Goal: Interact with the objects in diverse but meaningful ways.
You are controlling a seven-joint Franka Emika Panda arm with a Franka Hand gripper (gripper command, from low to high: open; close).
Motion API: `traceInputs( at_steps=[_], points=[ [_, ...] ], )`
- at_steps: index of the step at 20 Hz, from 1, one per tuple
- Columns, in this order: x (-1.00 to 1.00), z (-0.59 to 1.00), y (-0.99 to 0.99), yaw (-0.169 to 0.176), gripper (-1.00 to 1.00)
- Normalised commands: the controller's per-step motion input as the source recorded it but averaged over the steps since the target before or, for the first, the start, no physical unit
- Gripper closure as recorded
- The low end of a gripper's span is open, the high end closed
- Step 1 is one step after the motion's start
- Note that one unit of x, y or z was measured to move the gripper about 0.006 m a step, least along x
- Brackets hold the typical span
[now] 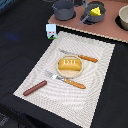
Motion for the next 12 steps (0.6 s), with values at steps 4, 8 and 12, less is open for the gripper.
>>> traceInputs(
  at_steps=[4,8,12],
  points=[
    [0.72,0.00,0.19,0.069,-1.00],
    [0.73,0.00,0.18,0.101,-1.00],
    [0.66,-0.01,0.08,0.075,-1.00]
  ],
)
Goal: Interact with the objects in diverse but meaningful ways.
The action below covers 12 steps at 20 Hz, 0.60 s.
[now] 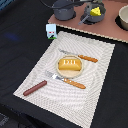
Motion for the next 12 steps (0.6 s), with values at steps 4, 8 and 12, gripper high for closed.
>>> traceInputs(
  at_steps=[4,8,12],
  points=[
    [0.58,-0.06,0.10,0.070,-1.00],
    [0.38,-0.12,0.23,0.070,-1.00],
    [0.08,-0.19,0.30,0.070,-1.00]
  ],
)
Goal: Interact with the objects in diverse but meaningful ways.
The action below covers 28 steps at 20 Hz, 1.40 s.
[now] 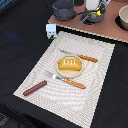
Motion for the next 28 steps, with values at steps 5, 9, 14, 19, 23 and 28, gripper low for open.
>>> traceInputs(
  at_steps=[5,9,14,19,23,28],
  points=[
    [0.02,-0.23,0.29,0.072,-1.00],
    [0.00,-0.23,0.20,0.066,-1.00],
    [0.04,-0.24,0.05,0.049,-1.00],
    [0.02,-0.21,0.03,0.032,-1.00],
    [0.00,-0.21,0.01,0.029,-1.00],
    [0.00,-0.17,0.01,0.030,-1.00]
  ],
)
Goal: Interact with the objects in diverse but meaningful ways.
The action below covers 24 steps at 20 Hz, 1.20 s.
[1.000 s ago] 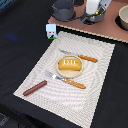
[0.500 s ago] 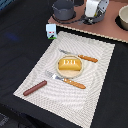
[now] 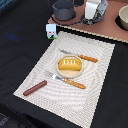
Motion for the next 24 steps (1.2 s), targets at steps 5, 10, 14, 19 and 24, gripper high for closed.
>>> traceInputs(
  at_steps=[5,10,14,19,24],
  points=[
    [0.05,0.02,0.00,0.024,-1.00],
    [0.11,0.11,0.00,0.000,-1.00],
    [0.12,0.09,0.00,0.000,-1.00],
    [0.15,0.20,0.00,0.000,-1.00],
    [0.22,0.41,0.00,0.000,-1.00]
  ],
)
